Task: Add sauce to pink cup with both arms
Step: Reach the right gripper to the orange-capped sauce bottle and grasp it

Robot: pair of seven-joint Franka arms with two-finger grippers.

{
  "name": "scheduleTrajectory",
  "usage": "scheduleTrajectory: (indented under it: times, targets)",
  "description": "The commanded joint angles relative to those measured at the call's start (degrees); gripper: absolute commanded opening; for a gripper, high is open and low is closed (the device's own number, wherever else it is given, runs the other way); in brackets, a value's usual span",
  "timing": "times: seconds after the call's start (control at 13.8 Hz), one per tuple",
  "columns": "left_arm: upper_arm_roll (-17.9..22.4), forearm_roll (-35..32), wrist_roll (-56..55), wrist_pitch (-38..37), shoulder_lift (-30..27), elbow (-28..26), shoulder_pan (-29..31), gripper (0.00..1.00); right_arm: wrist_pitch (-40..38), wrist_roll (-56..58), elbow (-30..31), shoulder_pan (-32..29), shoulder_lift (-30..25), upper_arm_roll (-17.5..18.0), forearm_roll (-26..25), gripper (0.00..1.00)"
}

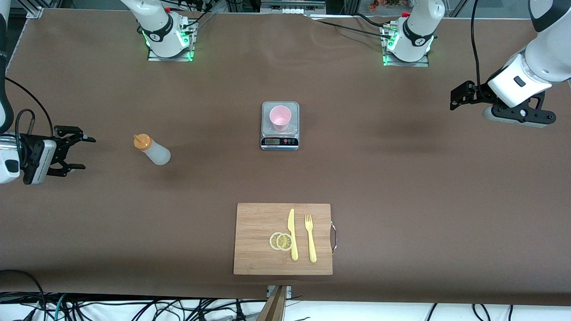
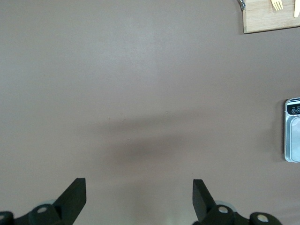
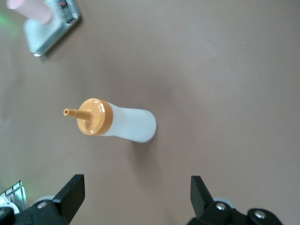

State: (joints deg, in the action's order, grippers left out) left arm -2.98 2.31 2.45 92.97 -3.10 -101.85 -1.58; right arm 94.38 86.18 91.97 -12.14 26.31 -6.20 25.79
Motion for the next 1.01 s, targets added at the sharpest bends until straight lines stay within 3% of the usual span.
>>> scheduleTrajectory:
  times: [0.0, 0.22, 0.58, 0.94]
  targets:
    - [0.3, -1.0, 0.4, -0.9, 0.1, 0.5, -0.4, 1.0, -0.6, 13.7, 4.3, -4.3, 2.5, 0.4, 8.1, 1.0]
    - [0.3, -0.9, 0.4, -0.9, 0.1, 0.5, -0.6, 1.0, -4.1, 26.0, 8.0, -7.4, 5.9, 0.4, 14.4, 1.0]
    - [0.2, -0.7, -0.1, -1.0, 0.2, 1.0, -1.0, 1.0, -7.0, 42.7, 14.6, -10.2, 6.4, 0.4, 17.4, 1.0]
    - [-0.9, -1.1, -1.8, -1.9, 0.3, 1.7, -1.2, 1.0, -10.3, 56.7, 14.7, -10.2, 12.7, 0.8, 25.9, 1.0]
